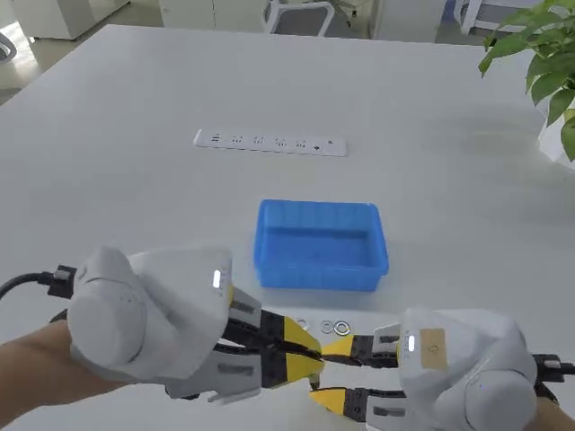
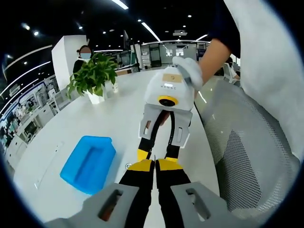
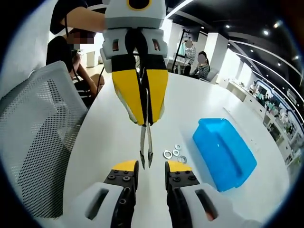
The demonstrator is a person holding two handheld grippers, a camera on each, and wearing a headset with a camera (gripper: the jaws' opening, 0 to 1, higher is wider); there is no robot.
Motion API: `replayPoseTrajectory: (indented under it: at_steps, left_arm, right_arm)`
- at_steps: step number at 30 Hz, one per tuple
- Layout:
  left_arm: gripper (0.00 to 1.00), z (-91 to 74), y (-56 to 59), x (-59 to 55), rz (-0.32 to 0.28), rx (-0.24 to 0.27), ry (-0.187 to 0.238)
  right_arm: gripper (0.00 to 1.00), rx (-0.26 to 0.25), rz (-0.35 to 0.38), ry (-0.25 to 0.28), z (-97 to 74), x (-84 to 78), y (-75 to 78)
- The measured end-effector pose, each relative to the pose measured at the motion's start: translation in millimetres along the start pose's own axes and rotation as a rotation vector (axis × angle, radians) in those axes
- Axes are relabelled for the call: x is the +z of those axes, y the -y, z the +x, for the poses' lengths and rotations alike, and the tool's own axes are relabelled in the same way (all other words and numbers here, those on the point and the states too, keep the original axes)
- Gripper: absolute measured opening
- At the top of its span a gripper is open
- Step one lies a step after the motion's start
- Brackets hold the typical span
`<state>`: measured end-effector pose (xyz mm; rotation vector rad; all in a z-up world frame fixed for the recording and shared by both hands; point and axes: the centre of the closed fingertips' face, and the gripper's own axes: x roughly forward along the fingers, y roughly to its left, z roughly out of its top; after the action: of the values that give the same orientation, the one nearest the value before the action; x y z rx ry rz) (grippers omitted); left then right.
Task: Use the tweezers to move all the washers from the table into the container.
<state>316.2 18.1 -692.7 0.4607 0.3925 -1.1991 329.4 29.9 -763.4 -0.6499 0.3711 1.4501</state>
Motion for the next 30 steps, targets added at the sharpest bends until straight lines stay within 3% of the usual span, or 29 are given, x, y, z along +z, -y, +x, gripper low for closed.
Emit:
replayPoseTrajectory:
  at_steps: [7, 12, 24, 30]
  left_arm:
    - [0.05, -15.2, -24.2, -5.0, -0.032, 0.086, 0.015]
    - [0.05, -17.1, -34.7, -7.7, -0.049, 0.124, 0.027]
    - [0.05, -6.8, -38.5, -24.6, -0.038, 0.1, -0.003]
    - [0.05, -5.7, -39.7, -23.9, -0.034, 0.088, 0.002]
  right_arm:
    - [0.29, -0.034, 0.044, 0.004, 2.1, 0.8, 7.4]
    - [0.3, -0.058, 0.058, -0.003, 3.5, -1.4, 10.3]
    - [0.29, -0.069, 0.068, -0.021, 0.3, -10.3, 14.3]
    - [0.29, -0.071, 0.08, -0.018, 0.5, -11.0, 14.8]
